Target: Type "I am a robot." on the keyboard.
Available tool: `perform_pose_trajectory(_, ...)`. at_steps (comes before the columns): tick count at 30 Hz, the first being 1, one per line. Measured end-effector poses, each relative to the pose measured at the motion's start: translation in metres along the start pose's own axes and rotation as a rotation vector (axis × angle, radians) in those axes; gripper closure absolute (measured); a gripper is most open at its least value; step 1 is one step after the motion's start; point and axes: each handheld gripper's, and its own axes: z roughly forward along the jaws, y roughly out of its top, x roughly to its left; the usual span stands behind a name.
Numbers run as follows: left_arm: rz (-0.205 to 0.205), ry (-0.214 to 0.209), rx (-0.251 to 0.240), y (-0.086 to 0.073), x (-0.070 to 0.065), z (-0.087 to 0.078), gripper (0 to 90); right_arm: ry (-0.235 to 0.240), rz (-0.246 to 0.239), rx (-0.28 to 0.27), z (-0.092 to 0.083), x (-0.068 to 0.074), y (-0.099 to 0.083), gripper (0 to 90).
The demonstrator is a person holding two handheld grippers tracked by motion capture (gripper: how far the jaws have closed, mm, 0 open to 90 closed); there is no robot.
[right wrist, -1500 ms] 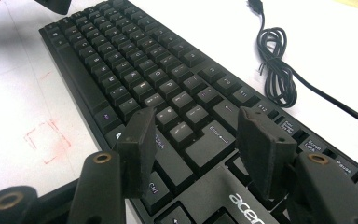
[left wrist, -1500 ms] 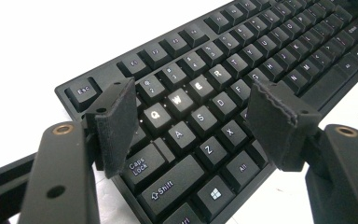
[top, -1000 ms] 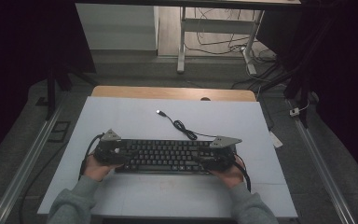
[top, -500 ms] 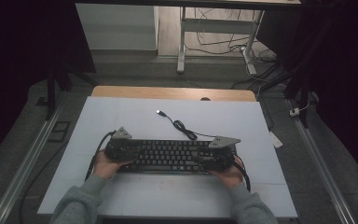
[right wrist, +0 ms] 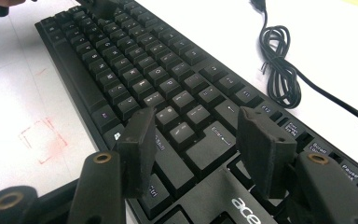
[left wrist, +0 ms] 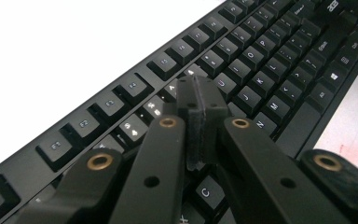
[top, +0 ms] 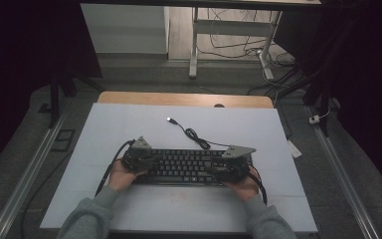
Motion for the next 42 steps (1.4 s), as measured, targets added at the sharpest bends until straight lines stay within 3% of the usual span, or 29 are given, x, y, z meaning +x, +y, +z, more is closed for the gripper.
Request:
perform_pose_trajectory(14, 0.030, 0.043, 0.053, 0.002, -0.003, 0.016, 88.5, 0.000, -0.001, 0.004, 0.001, 0.000, 0.000, 48.1)
perform_pose_trajectory(29, 0.036, 0.045, 0.070, 0.001, -0.004, 0.019, 88.5, 0.000, 0.000, 0.004, 0.001, -0.001, 0.000, 48.1)
perform_pose_trajectory(35, 0.036, 0.053, 0.058, 0.001, -0.005, 0.017, 88.5, 0.000, -0.001, 0.003, 0.001, -0.001, 0.000, 48.1)
perform_pose_trajectory(42, 0.027, 0.042, -0.010, 0.004, -0.007, 0.001, 88.5, -0.002, 0.001, -0.003, 0.000, -0.001, 0.000, 48.1)
